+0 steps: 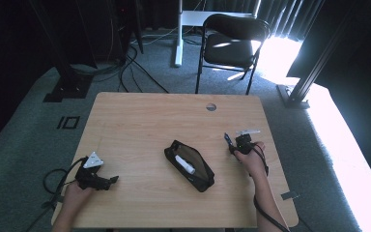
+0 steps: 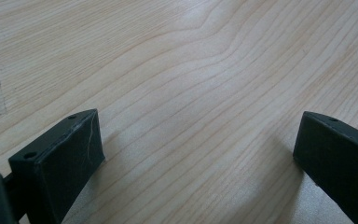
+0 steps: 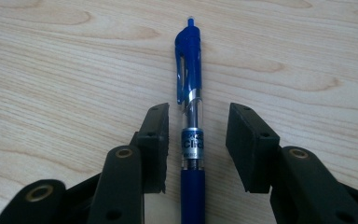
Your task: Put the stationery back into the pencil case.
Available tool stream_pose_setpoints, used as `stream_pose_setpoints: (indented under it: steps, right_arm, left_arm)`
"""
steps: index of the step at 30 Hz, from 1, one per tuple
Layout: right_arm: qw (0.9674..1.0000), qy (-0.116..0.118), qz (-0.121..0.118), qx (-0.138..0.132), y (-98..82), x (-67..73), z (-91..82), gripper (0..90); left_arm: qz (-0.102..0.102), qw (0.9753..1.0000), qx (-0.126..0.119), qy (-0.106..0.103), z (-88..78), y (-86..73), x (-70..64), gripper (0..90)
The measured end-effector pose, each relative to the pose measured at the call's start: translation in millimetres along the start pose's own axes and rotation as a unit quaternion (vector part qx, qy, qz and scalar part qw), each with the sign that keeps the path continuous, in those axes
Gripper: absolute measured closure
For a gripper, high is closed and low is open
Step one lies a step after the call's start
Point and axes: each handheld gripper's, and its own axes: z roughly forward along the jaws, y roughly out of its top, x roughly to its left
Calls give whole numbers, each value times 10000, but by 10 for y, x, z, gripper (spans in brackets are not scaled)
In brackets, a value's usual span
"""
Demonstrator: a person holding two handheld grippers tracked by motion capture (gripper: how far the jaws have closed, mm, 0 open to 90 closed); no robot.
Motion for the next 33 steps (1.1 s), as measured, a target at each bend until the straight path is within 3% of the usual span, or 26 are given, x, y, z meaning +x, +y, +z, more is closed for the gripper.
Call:
stream_pose_setpoints:
  steps: [8,16,22,33]
  right_arm:
    - [9999,-103,12,22,-6,62,-14,672]
    - [9997,-76,186,166,29,87,-20,789]
    - [9981,172,587,22,38,54,-40,790]
    - [9969,600,403,-301,168,229,-318,791]
  left_arm:
    - [-4,10000,-2,-1,0,0,-1,16]
    - [0,10000,2,1,0,0,0,16]
    - [-3,10000,2,-1,0,0,0,16]
    - [-1,10000,-1,0,0,0,0,16]
